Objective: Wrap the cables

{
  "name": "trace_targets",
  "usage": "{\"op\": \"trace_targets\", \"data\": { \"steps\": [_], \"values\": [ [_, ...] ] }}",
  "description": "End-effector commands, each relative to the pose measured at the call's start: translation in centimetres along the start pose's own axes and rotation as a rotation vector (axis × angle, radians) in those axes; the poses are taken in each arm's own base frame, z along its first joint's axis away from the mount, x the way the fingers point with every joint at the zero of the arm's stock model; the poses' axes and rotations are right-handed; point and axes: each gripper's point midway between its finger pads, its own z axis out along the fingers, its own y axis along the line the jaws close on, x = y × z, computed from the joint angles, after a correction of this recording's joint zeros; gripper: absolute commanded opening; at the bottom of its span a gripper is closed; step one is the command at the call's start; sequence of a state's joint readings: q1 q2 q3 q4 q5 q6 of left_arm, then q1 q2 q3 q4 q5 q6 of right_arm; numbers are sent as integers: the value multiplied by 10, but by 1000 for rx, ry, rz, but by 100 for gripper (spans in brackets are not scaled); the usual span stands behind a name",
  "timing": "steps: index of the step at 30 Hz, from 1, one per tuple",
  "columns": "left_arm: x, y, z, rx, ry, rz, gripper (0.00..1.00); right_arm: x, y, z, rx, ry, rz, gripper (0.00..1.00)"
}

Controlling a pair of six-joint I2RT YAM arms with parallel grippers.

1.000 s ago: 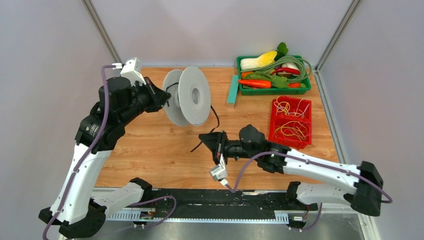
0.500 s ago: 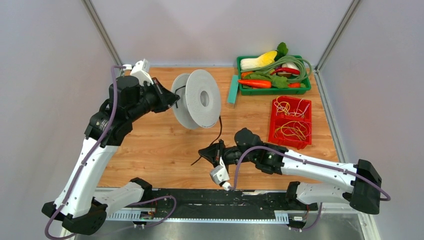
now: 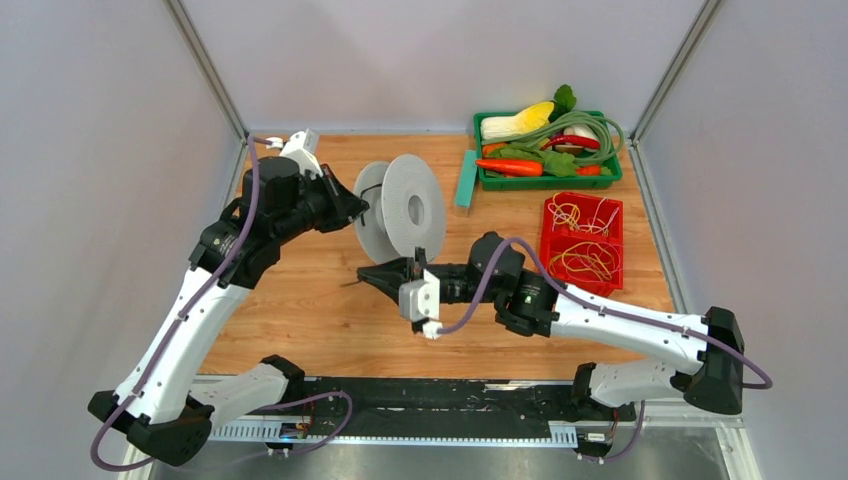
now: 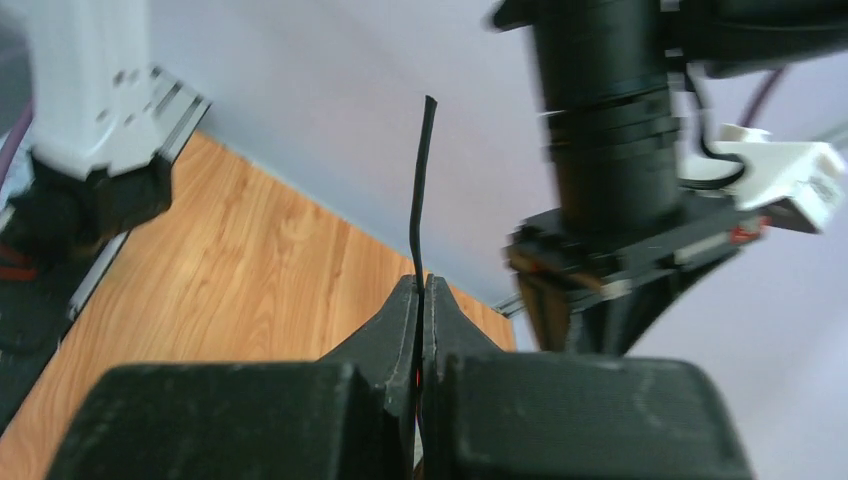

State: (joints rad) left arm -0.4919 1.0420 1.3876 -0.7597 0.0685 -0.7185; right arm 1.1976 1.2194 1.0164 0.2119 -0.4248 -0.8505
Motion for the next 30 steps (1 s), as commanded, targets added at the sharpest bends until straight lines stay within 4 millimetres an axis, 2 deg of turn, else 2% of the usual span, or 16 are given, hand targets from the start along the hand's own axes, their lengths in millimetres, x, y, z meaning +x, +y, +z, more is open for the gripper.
{"op": "trace_targets", "data": {
  "steps": [1,4,7,10,13,17,20,30],
  "values": [
    [-19,-19,-8,81,-117,43,0,-26,-70,4,243,-64,267,0],
    [-10,-17,-8,87,-104,60,0,-20,-98,3,348,-45,388,0],
    [-4,-14,-10,87,-104,94,0,-6,-129,-3,459,-8,511,0],
    [-1,-15,-14,113,-133,184,0,14,-158,-14,561,49,637,0],
    [-2,-14,-22,116,-214,320,0,37,-176,-28,649,101,812,0],
    [0,-6,-28,94,-291,508,0,67,-183,-52,738,159,1052,0],
    [2,-1,-30,88,-313,615,0,82,-184,-70,789,174,1138,0],
    [42,-20,-46,355,-323,984,0,133,-202,-141,974,176,1299,0]
  ]
}}
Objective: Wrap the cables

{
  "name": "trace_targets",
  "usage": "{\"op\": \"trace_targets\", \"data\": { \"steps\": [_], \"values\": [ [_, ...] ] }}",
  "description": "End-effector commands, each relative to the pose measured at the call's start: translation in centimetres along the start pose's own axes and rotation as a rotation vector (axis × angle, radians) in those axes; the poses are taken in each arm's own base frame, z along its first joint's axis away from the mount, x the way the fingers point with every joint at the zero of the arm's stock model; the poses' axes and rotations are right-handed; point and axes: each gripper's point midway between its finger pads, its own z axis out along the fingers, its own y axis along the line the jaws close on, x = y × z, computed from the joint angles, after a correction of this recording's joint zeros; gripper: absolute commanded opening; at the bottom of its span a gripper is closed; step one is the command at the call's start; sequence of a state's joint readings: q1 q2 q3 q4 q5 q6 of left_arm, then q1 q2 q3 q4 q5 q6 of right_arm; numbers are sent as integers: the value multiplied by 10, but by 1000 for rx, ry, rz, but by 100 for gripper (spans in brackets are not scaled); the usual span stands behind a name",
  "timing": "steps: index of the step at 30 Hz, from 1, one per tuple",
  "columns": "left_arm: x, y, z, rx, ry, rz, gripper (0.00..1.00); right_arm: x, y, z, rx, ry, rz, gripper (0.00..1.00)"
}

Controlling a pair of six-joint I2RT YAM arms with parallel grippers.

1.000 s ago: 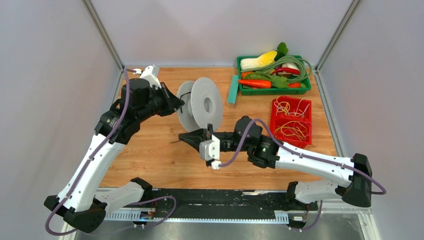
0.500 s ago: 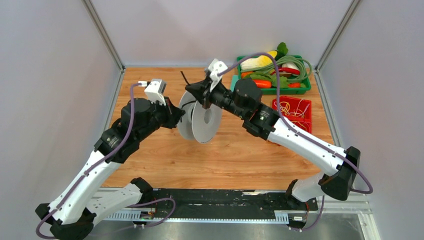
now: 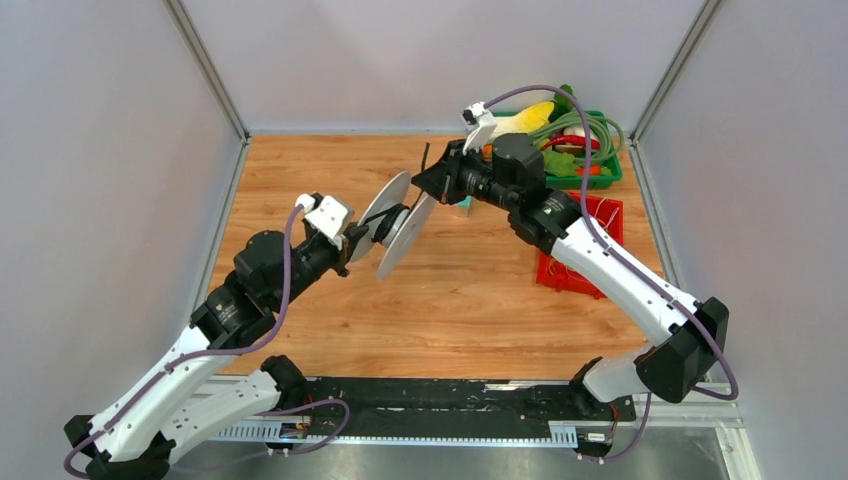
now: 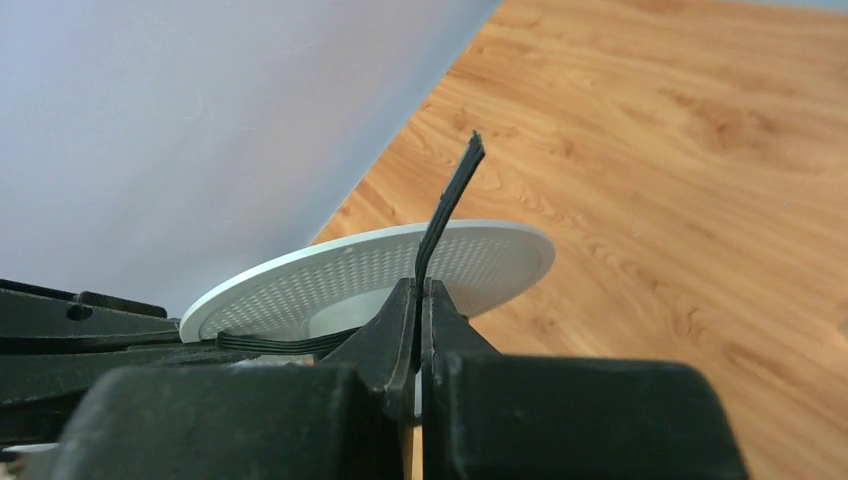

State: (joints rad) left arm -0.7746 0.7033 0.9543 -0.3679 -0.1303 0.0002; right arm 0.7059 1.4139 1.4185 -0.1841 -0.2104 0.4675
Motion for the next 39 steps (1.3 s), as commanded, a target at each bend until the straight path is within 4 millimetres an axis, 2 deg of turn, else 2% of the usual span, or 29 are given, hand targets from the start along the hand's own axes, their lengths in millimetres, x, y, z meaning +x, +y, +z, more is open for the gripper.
{"op": "trace_targets", "data": {
  "steps": [1,3,5,6,10,17,21,26,32,35,39],
  "values": [
    [-19,-24,-20,179,-116,207,0,-73,-42,-24,105,-222,82,0],
    [-16,-17,-16,140,-84,193,0,-81,-42,-28,68,-240,104,0],
    [-10,-4,-10,60,-15,174,0,-84,-28,-29,-11,-242,103,0],
    [-10,-1,-7,39,-7,163,0,-91,-15,-32,-77,-262,82,0],
    [-14,11,0,-60,1,46,0,-84,21,-38,-242,-239,61,0],
    [4,32,20,-259,137,-100,0,-72,68,-47,-380,-198,-27,0],
    [10,26,27,-256,188,-170,0,-61,91,-49,-418,-178,-154,0],
    [20,19,27,-252,262,-216,0,-51,109,-52,-433,-183,-287,0],
    [27,14,26,-222,309,-340,0,-18,135,-68,-533,-150,-385,0],
    [35,20,30,-245,366,-439,0,0,154,-84,-612,-136,-444,0],
    [42,26,37,-262,436,-505,0,39,168,-104,-700,-71,-589,0]
  ]
}}
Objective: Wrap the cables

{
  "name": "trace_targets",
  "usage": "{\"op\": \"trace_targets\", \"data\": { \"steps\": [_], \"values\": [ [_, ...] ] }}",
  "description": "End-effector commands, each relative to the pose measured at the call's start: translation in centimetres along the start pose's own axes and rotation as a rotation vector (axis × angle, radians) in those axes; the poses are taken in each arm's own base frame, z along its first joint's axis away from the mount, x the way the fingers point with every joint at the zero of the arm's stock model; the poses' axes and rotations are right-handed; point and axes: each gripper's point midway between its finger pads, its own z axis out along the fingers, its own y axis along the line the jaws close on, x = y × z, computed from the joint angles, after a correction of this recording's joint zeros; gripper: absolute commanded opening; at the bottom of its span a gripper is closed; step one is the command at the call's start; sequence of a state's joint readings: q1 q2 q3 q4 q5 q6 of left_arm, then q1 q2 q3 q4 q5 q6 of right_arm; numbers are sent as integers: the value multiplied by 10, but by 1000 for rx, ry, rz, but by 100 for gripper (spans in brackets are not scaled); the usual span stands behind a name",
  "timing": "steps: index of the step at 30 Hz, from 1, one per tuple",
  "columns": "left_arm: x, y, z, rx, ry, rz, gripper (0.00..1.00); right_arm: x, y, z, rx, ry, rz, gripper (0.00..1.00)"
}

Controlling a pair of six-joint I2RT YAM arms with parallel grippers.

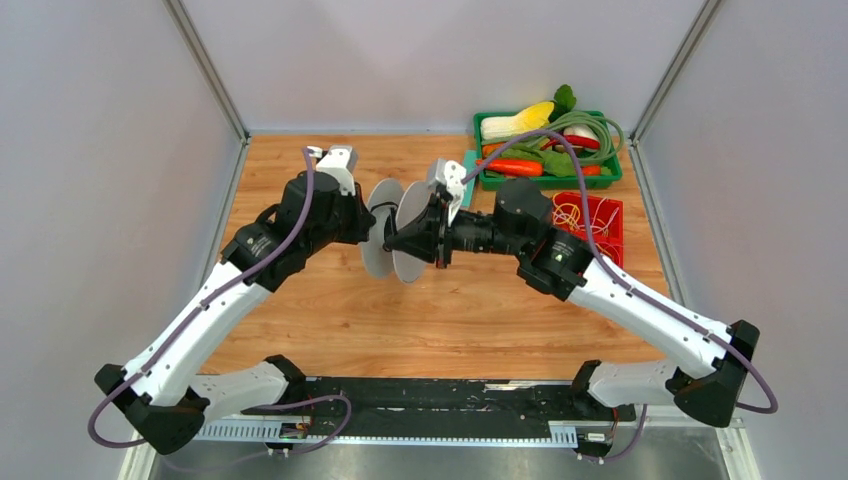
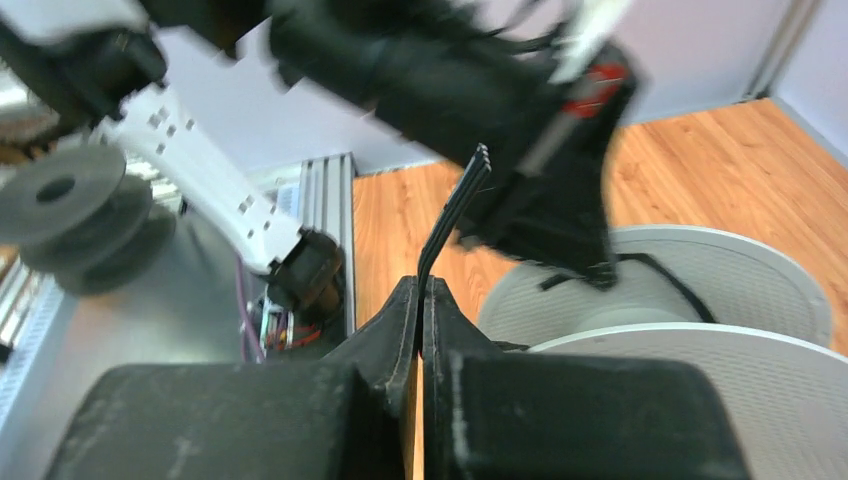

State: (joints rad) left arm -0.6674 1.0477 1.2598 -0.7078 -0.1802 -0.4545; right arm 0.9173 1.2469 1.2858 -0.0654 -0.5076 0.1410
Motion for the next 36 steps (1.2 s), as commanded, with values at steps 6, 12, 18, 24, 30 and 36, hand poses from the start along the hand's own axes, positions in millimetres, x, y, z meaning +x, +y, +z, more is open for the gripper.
{"op": "trace_targets", "data": {
  "steps": [6,12,18,24,30,36],
  "values": [
    [-14,14,7,-59,75,-178,0,36,74,-29,-210,74,-377,0],
    [-35,16,1,-36,59,-266,0,114,81,-54,-280,241,-534,0],
    [-45,1,1,75,90,-381,0,176,59,-74,-263,384,-681,0],
    [-46,-3,-3,146,102,-452,0,219,28,-92,-187,519,-779,0],
    [-54,3,-7,149,80,-500,0,250,24,-121,-199,607,-785,0],
    [-60,19,-5,117,49,-568,0,262,31,-142,-221,651,-711,0]
  ]
}}
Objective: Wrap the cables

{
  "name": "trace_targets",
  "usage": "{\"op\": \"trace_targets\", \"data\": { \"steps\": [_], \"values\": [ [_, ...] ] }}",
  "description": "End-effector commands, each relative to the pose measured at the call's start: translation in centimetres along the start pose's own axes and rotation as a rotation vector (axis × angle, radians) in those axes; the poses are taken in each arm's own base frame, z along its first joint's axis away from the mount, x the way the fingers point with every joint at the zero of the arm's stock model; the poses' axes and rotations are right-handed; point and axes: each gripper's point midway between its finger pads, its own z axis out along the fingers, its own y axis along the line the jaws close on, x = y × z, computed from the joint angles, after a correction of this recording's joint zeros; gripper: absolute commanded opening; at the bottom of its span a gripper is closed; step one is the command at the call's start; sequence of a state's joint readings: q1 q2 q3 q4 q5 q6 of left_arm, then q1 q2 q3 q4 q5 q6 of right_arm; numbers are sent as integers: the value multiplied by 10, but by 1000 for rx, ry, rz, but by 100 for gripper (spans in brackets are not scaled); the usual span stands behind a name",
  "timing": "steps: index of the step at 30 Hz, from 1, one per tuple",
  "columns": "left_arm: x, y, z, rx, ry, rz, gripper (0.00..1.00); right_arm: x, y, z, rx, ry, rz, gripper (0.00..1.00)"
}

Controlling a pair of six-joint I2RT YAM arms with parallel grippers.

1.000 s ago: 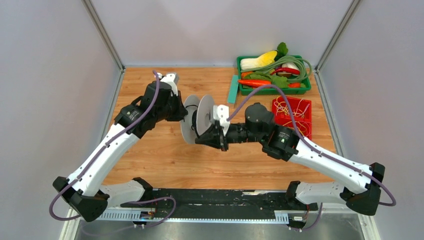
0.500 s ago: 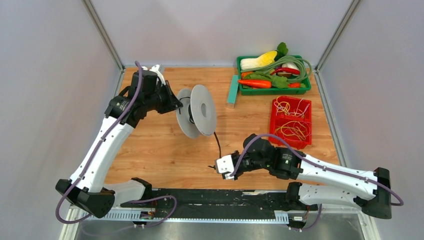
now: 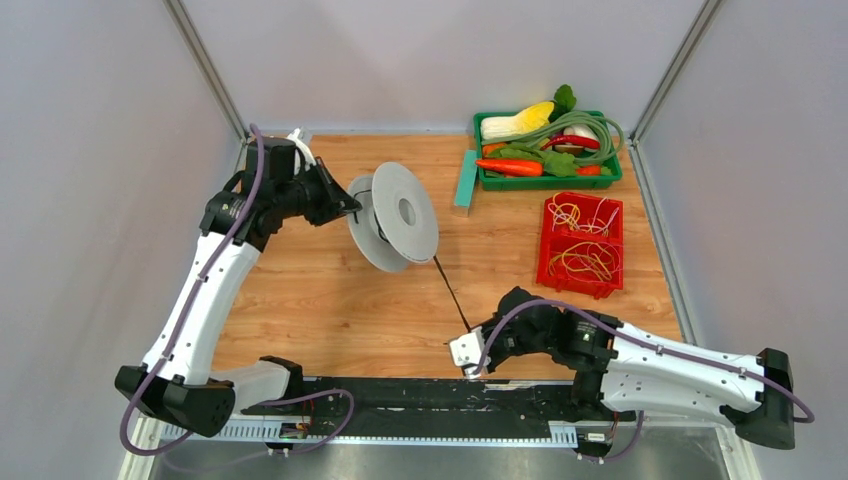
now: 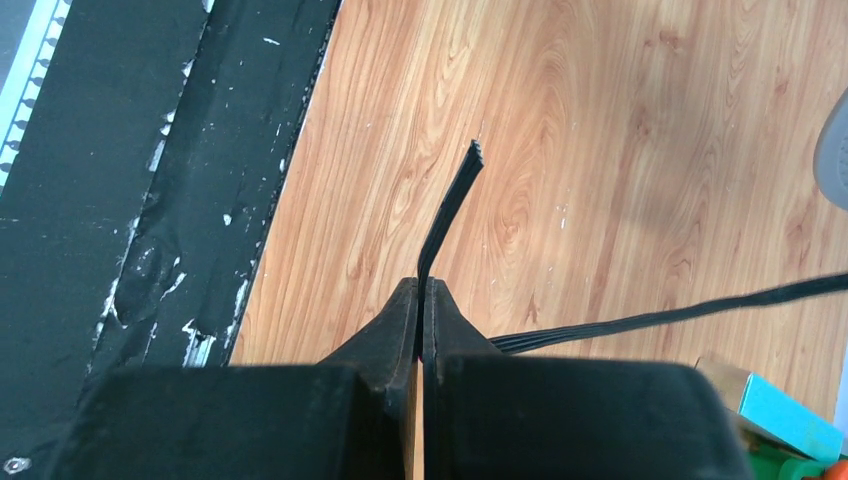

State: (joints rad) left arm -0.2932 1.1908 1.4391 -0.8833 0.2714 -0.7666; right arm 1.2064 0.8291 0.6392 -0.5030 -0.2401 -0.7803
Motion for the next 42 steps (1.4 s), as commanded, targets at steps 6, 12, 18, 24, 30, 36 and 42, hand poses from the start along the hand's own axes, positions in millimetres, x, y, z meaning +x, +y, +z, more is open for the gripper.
{"op": "trace_targets", "data": {
  "steps": [6,12,18,24,30,36,42],
  "values": [
    [-35,-13,-10,78,-131,-96,0,3,25,-12,-87,-7,63,0],
    [-43,-9,-10,57,-170,-99,0,-59,12,-20,-115,-203,91,0],
    [-25,3,6,-11,-157,10,0,-155,-35,-22,-104,-376,141,0],
    [-1,5,19,-48,-102,78,0,-223,-101,-18,46,-517,254,0],
    [20,2,24,-33,-62,123,0,-254,-192,-10,270,-574,473,0],
    [37,9,15,-27,-49,180,0,-210,-277,-23,495,-565,777,0],
    [43,10,2,46,-97,324,0,-142,-308,-34,566,-497,1006,0]
  ]
}}
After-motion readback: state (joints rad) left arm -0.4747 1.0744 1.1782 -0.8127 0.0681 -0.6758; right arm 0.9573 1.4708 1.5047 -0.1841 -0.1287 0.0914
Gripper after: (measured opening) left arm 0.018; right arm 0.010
